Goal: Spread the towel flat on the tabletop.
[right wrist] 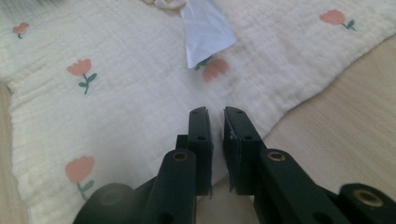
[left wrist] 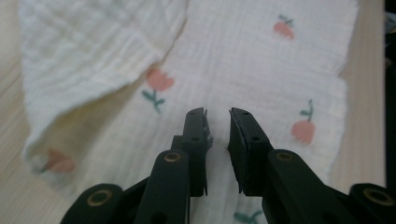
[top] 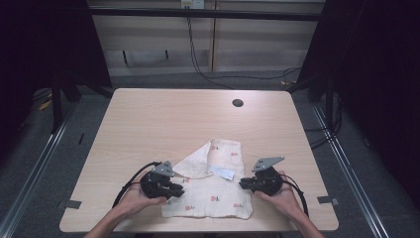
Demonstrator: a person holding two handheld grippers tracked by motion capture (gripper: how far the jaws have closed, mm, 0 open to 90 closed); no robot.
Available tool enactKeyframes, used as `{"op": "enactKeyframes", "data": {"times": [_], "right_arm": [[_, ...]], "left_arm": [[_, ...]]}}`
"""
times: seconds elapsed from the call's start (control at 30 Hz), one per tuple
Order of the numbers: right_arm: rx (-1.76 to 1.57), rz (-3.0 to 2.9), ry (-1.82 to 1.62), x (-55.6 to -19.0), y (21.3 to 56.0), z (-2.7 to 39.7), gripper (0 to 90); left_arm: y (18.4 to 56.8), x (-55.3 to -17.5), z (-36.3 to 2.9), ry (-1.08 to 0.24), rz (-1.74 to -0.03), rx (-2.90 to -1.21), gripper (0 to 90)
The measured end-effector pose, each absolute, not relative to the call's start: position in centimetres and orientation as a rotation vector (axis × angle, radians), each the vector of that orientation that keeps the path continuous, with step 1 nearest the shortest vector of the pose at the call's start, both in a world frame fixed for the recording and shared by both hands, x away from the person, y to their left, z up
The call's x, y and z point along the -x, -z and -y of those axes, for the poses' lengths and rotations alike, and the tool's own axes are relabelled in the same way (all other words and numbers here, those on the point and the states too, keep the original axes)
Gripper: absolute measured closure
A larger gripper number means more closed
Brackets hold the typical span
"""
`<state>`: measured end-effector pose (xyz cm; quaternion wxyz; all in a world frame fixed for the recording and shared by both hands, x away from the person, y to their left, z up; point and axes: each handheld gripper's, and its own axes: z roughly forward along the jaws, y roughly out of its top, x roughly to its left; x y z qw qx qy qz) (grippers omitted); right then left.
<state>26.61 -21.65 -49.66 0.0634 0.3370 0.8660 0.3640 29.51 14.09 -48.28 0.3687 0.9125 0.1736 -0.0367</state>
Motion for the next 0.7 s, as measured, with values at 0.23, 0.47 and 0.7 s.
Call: {"op": "enactKeyframes", "data": {"times": [0.23,0.47,0.7], "right_arm": [[-1.042,-2.611,-1.137,-26.8,49.8,21.9,80.6],[-1.046,-2.606,-1.148,-26.8,49.9,22.1,79.7],[-1.040,-2.612,-1.155,-26.9,49.9,22.2,80.3]], "left_arm": [[47.3,-32.0,-9.9,0.021,-0.448,-2.283,77.7],[49.1,-33.0,-7.6,0.016,-0.490,-2.337,72.6],[49.6,-33.0,-7.7,-0.018,-0.468,-2.330,74.2]]}}
